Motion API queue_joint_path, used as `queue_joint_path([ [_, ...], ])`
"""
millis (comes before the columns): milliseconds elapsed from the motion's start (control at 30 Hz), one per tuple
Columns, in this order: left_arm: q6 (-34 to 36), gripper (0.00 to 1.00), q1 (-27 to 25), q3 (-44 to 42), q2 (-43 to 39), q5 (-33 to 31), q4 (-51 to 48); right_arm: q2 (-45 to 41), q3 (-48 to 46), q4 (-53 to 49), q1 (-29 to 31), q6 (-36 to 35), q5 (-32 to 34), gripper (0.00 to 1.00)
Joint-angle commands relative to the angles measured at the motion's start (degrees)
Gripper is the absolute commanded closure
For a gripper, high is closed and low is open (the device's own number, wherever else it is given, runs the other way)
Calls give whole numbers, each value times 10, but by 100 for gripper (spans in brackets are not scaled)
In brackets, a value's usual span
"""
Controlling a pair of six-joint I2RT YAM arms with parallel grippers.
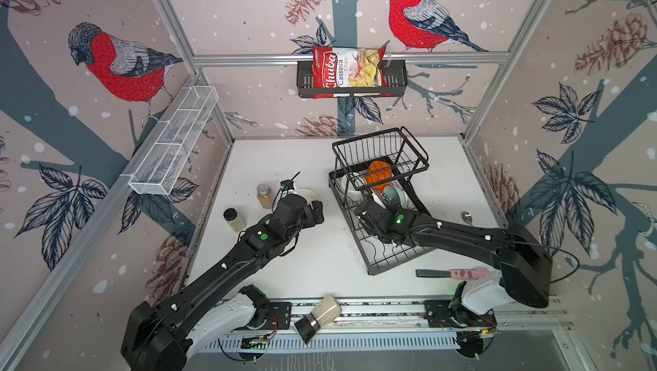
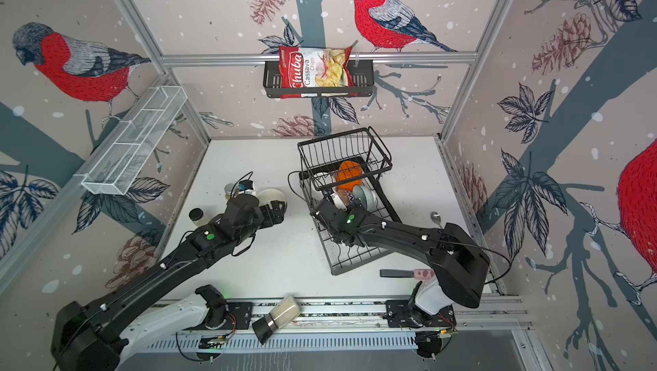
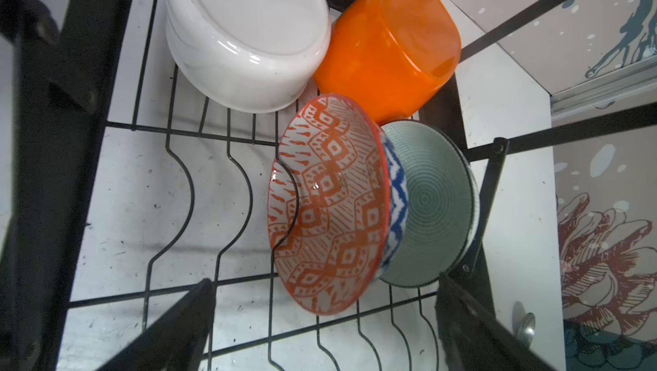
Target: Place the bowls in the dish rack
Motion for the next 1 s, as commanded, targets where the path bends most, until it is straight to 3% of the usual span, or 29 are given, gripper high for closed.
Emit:
queue_joint_path([
  [0,-2,4,1,6,2,2,-1,-3,2,110,-1,8,32,4],
  [367,17,4,1,6,20,21,9,22,14,125,-12,-3,26,4],
  [667,65,5,0,30,74,87,67,22,10,130,-19,-9,9,4],
  [967,93,6,-16,74,143,94,89,25,11,128,-22,-9,6,4],
])
